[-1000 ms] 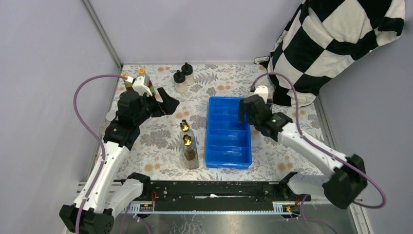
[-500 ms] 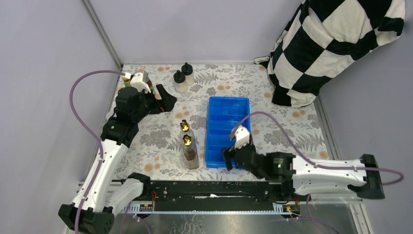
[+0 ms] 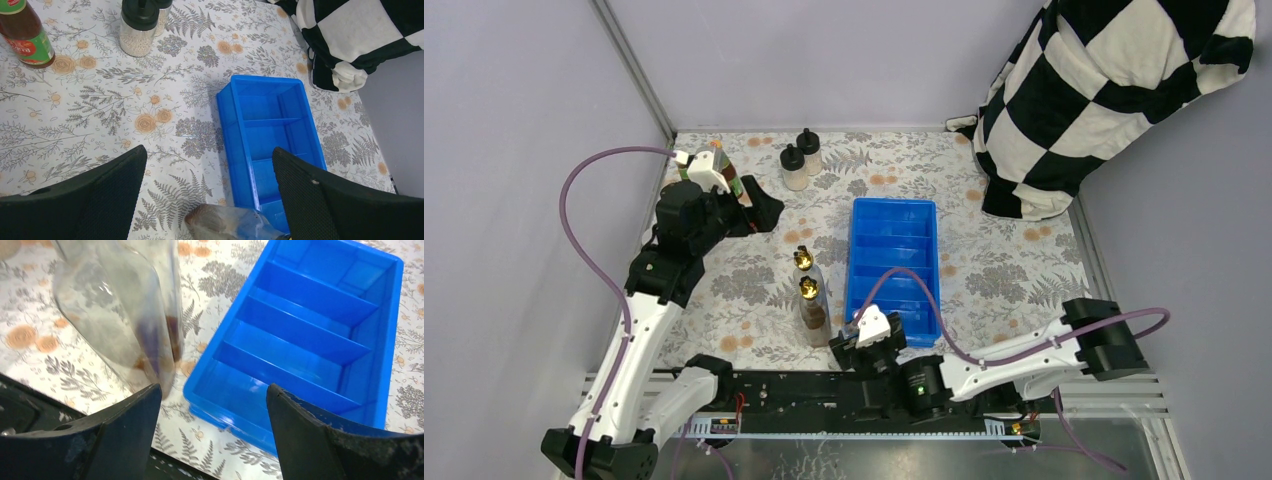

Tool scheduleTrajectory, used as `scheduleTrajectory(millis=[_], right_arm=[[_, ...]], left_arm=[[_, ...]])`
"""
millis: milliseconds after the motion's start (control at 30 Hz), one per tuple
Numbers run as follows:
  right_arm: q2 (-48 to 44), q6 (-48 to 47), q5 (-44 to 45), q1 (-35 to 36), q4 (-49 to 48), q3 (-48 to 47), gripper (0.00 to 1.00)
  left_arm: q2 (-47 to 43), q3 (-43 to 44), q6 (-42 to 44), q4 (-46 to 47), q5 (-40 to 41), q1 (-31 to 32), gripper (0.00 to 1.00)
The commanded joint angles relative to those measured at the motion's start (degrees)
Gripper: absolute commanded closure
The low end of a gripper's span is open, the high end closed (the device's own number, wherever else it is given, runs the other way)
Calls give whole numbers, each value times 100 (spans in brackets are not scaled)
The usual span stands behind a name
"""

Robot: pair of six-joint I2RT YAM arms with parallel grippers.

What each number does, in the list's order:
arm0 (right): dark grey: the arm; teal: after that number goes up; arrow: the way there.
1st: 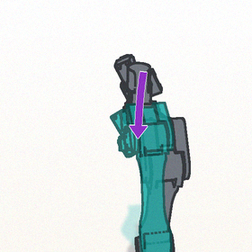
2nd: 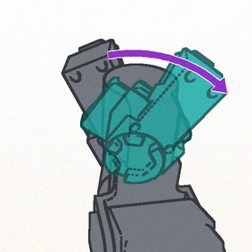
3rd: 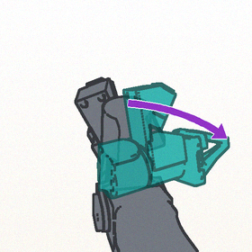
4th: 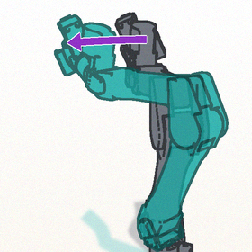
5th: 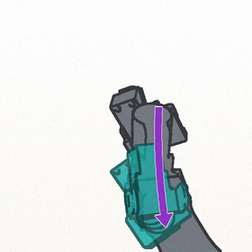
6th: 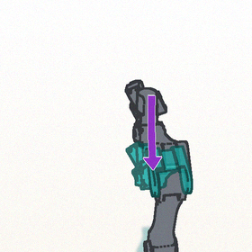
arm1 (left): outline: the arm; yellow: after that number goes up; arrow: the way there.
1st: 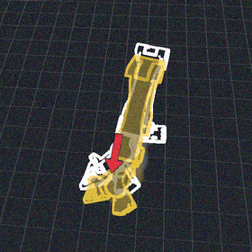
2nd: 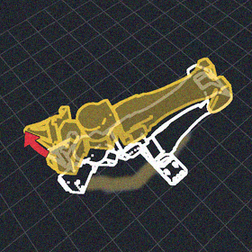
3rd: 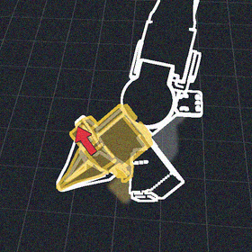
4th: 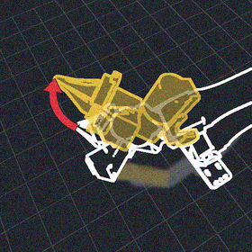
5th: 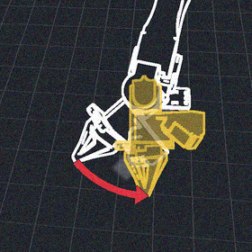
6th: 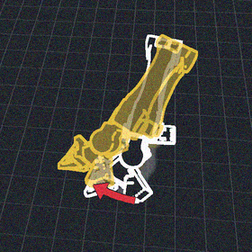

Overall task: Organize the condiment bottles
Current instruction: Pick up the bottle from the corner of the board.

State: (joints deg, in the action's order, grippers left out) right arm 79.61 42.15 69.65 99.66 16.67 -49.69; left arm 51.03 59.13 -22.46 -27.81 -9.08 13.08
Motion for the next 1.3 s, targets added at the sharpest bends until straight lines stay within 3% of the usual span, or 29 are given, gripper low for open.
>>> scheduleTrajectory(millis=[0, 233, 367, 667, 1000, 1267], right_arm=[[382, 687, 1123, 162, -426, -470, 17], [511, 117, 1059, 511, -1297, -545, 17], [511, -876, 780, 702, -2583, -372, 16], [994, -2383, 619, 708, -4024, -535, 16], [1167, -3268, 679, 292, -5175, -436, 18], [1204, -3203, 296, -150, -5382, -342, 19]], left_arm=[[-132, 89, 62, -126, -141, 9, 1], [-238, 83, 75, -209, -267, 6, 1], [-335, 65, 60, -244, -295, 10, 1], [-544, -7, 46, -358, -263, 10, 1], [-603, 34, 148, -509, -254, 6, 1], [-614, 43, 222, -559, -216, 9, 1]])
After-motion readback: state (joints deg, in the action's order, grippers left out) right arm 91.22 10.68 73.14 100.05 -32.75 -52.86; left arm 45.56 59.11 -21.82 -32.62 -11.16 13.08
